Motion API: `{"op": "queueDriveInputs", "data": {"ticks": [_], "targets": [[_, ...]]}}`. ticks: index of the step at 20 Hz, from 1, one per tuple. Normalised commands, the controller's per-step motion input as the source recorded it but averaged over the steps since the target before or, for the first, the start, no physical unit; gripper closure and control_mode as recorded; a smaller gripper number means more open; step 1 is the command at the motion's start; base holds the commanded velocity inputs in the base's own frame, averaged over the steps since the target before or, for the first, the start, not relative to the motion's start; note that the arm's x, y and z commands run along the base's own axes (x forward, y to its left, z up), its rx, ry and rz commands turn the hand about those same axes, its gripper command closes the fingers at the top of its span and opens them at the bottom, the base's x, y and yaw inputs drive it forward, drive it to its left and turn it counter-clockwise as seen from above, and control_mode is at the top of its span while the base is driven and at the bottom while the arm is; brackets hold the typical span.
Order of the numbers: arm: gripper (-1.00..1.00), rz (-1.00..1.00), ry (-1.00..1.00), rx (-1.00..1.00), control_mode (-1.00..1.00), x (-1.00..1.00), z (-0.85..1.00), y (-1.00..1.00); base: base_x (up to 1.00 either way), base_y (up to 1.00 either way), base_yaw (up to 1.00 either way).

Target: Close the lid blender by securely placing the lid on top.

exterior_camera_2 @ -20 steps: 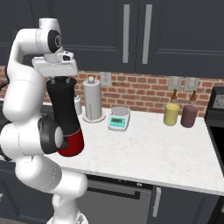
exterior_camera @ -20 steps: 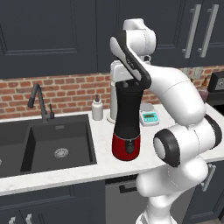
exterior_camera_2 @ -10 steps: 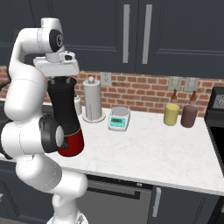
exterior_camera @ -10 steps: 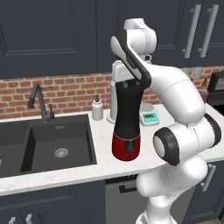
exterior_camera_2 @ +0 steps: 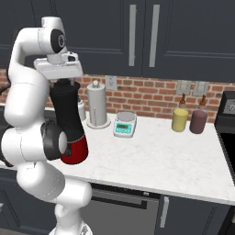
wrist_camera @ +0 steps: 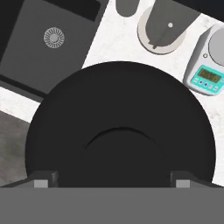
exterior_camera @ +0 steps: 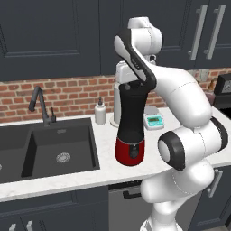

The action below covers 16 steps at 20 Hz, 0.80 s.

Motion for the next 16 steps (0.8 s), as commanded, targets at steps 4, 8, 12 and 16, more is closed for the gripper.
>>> {"op": "queueDriveInputs", "data": {"ticks": [4,8,12,16], "targets": [[-1.0,0.01,-0.05,0.0,-1.0,-0.01,0.32,0.01,0.0,0.0,0.0],[-1.0,0.0,-0.09,0.0,-1.0,-0.08,0.41,0.0,0.0,0.0,0.0],[-1.0,0.0,-0.12,0.0,-1.0,-0.34,0.23,-0.02,0.0,0.0,0.0],[-1.0,0.0,-0.17,0.01,-1.0,-0.58,0.03,-0.15,0.0,0.0,0.0]]}}
